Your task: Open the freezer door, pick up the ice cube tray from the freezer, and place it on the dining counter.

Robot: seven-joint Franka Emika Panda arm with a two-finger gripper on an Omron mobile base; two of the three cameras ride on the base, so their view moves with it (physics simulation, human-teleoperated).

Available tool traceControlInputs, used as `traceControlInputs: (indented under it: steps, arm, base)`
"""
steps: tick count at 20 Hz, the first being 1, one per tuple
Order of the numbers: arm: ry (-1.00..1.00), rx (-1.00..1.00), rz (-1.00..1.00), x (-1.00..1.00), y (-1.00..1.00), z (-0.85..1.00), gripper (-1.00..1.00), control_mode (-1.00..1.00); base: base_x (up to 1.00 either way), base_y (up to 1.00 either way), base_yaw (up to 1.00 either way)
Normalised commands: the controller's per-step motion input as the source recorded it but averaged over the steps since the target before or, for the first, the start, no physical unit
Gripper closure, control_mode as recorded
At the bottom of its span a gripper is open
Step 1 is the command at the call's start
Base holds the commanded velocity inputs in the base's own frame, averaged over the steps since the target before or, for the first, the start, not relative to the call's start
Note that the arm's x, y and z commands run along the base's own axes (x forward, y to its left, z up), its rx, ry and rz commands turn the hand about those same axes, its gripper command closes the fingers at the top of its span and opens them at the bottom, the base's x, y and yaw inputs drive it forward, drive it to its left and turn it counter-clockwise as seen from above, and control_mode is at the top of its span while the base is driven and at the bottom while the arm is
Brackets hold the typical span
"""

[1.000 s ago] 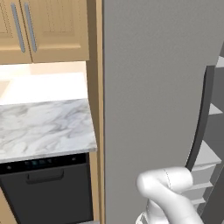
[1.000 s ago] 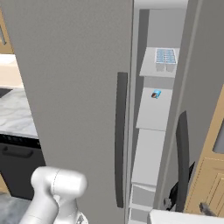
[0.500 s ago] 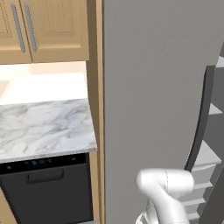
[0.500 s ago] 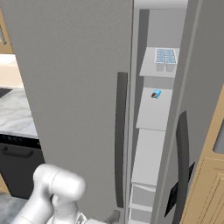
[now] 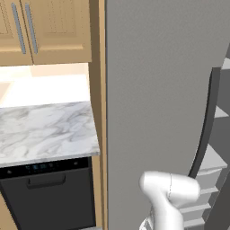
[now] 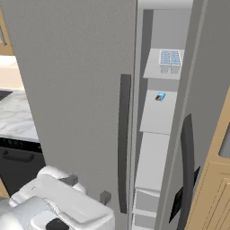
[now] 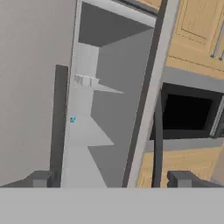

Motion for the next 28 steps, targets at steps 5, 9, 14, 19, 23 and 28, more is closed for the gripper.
traceControlInputs:
  steps: [5,9,14,19,23,28]
  arm:
    - [0.02,-0.08,-0.48,0.87,0.79,0.14,-1.00,-1.00]
    - [0.00,-0.01,-0.51,0.84,0.19,0.00,-1.00,-1.00]
    - [0.00,0.11,-0.39,0.88,-0.42,-0.03,-1.00,-1.00]
    - [-0.10,0.15,-0.18,0.49,-0.81,-0.28,-1.00,-1.00]
    - [-0.25,0.00,-0.10,0.03,-0.66,-0.33,-1.00,-1.00]
    - [-0.25,0.00,-0.16,0.00,-0.60,-0.36,-1.00,-1.00]
  base:
    - [0.00,0.00,0.00]
    - [0.00,0.00,0.00]
    - [0.00,0.00,0.00]
    - [0.00,0.00,0.00]
    - [0.00,0.00,0.00]
    - [0.00,0.00,0.00]
